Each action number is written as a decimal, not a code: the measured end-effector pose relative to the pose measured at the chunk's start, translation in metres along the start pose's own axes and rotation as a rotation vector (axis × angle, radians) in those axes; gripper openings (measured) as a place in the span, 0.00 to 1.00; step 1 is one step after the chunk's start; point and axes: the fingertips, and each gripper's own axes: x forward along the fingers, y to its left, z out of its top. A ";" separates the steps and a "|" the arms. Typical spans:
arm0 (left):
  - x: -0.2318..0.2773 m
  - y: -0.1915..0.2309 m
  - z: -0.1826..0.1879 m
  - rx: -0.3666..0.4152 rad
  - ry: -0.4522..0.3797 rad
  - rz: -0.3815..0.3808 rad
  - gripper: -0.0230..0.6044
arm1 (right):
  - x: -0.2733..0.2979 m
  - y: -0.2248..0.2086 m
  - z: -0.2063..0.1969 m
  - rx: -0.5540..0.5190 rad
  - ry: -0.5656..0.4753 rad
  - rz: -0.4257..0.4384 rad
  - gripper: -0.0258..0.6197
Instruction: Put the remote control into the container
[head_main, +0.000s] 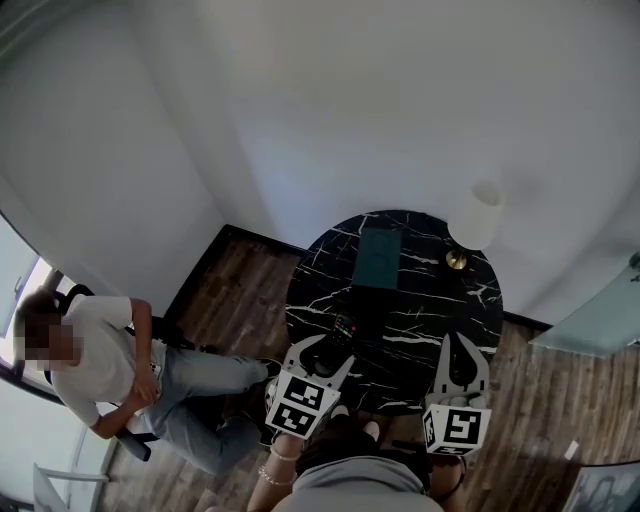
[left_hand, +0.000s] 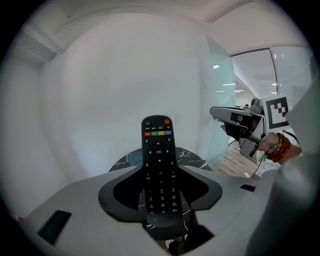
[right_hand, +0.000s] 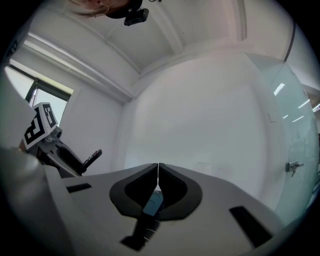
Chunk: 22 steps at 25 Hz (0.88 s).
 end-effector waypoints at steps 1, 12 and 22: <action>0.005 0.001 0.003 0.002 0.000 -0.004 0.40 | 0.003 -0.002 0.000 -0.001 0.000 -0.002 0.06; 0.077 0.032 0.020 0.030 0.058 -0.095 0.40 | 0.046 -0.037 -0.002 0.016 0.021 -0.124 0.06; 0.158 0.069 -0.018 0.040 0.189 -0.213 0.40 | 0.077 -0.043 -0.020 0.013 0.073 -0.261 0.06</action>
